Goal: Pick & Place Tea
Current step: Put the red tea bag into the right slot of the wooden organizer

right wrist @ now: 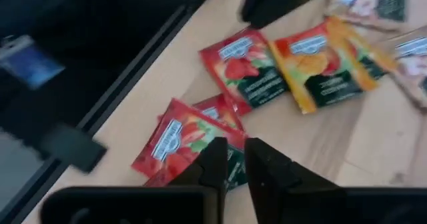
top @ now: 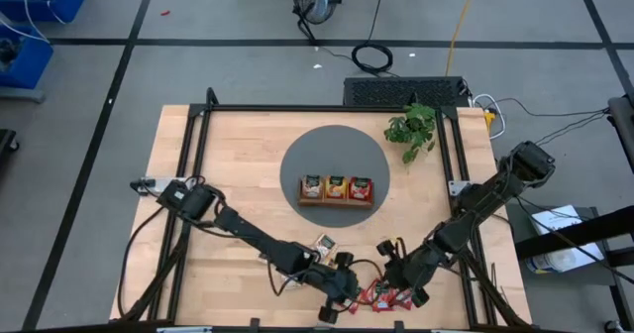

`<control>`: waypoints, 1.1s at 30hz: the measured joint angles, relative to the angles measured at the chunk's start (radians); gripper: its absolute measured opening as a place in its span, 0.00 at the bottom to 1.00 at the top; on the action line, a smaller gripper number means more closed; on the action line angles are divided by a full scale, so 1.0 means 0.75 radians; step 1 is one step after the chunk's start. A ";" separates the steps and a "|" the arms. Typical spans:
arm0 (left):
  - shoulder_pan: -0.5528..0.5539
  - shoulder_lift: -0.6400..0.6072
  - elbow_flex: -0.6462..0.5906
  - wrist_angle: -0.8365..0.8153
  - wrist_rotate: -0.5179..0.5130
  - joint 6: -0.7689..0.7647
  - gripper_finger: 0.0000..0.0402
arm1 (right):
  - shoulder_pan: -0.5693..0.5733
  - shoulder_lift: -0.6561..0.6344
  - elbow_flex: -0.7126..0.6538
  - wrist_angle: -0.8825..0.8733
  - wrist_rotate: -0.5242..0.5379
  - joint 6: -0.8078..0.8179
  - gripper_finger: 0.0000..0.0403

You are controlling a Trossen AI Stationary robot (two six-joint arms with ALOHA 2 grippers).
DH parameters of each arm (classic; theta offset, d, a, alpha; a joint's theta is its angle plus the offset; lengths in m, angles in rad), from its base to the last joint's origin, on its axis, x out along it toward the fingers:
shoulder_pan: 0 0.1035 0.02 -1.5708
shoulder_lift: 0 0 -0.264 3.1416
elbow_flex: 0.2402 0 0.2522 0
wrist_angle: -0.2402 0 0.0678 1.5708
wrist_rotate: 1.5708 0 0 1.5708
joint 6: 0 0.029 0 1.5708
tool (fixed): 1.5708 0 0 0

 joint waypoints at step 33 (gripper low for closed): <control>-0.038 0.003 -0.005 -0.125 0.007 0.031 0.12 | -0.283 0.315 -0.001 0.222 -0.537 -0.104 0.37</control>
